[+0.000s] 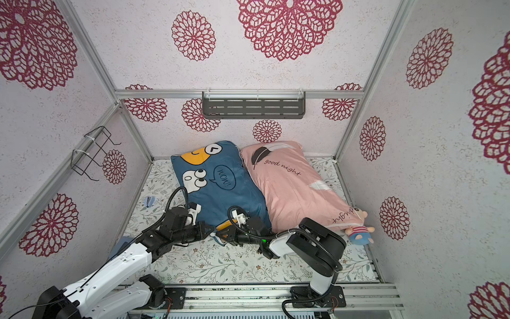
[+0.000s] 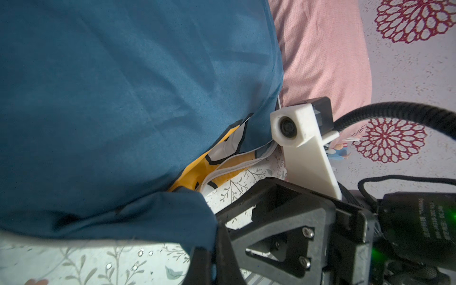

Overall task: Zip up pillowcases
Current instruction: Zip the zipper on the pillowcase.

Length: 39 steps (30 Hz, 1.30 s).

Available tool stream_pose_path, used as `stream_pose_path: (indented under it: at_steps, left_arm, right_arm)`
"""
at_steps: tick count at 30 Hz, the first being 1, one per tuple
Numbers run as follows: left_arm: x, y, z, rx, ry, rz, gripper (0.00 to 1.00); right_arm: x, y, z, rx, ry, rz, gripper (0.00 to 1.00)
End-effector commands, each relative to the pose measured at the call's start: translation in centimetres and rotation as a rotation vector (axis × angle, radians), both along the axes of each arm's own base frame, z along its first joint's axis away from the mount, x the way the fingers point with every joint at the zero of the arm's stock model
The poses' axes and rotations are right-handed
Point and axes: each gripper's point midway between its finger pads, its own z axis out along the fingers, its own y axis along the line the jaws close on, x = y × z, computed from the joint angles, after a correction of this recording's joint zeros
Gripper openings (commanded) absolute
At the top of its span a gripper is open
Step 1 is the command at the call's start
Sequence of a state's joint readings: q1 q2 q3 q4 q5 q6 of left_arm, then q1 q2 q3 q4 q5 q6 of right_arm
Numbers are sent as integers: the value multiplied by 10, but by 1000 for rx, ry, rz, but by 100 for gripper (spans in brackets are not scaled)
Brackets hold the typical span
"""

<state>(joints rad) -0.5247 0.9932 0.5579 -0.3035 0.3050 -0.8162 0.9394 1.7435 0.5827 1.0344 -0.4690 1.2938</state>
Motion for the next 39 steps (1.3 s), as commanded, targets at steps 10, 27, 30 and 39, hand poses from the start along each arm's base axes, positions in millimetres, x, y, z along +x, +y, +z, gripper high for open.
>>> stream_pose_path:
  at_steps: [10, 27, 30, 39]
  left_arm:
    - [4, -3, 6, -29, -26, -6, 0]
    - [4, -4, 2, -24, -17, -11, 0]
    - [4, -4, 2, -26, -17, -13, 0]
    - [5, -8, 3, -39, -7, -17, 0]
  right_arm:
    - [2, 12, 28, 88, -55, 12, 29]
    - [1, -2, 32, 76, -74, -24, 24]
    - [1, -7, 32, 66, -79, -36, 23]
    - [2, -2, 30, 55, -81, -23, 22]
